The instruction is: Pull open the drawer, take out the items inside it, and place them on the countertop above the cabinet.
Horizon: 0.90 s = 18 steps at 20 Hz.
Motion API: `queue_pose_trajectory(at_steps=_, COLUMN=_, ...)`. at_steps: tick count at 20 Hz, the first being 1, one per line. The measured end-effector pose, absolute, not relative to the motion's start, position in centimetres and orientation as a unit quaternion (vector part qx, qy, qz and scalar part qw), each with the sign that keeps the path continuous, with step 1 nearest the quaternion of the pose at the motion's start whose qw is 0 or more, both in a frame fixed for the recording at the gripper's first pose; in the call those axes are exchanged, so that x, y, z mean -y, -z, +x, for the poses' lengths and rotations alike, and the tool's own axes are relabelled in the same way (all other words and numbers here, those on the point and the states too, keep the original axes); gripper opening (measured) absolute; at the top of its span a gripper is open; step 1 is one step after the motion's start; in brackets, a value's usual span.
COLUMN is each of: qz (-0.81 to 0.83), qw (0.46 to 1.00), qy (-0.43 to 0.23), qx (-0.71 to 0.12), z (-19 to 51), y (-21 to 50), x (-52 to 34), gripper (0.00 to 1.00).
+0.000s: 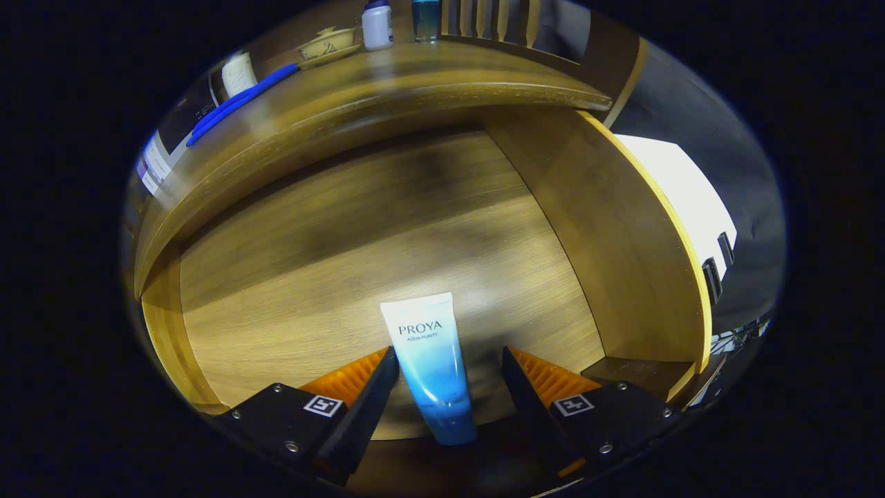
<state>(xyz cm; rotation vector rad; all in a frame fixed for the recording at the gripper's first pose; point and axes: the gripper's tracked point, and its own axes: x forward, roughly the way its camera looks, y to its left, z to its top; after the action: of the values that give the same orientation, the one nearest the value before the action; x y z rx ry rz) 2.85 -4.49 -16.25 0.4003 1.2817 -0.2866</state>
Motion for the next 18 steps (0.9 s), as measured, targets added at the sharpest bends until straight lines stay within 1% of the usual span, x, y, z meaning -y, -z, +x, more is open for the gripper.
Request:
queue_pose_trajectory(at_steps=4, qz=0.201, qw=0.763, qy=0.139, qx=-0.598, z=2.8, y=16.2, x=4.3, gripper=0.89)
queue_pose_trajectory(at_steps=8, qz=0.206, qw=0.764, qy=0.144, qx=-0.594, z=2.8, y=16.2, x=4.0, gripper=0.89)
queue_pose_trajectory(at_steps=9, qz=0.206, qw=0.768, qy=0.147, qx=-0.588, z=3.0, y=16.1, x=3.7, gripper=0.86)
queue_pose_trajectory(at_steps=12, qz=0.182, qw=0.787, qy=0.154, qx=-0.569, z=3.1, y=15.9, x=3.5, gripper=0.55)
queue_pose_trajectory(at_steps=15, qz=0.173, qw=0.812, qy=0.139, qx=-0.54, z=3.9, y=15.2, x=3.0, gripper=0.5)
queue_pose_trajectory(at_steps=18, qz=0.209, qw=0.833, qy=0.119, qx=-0.499, z=5.2, y=14.3, x=1.8, gripper=0.49)
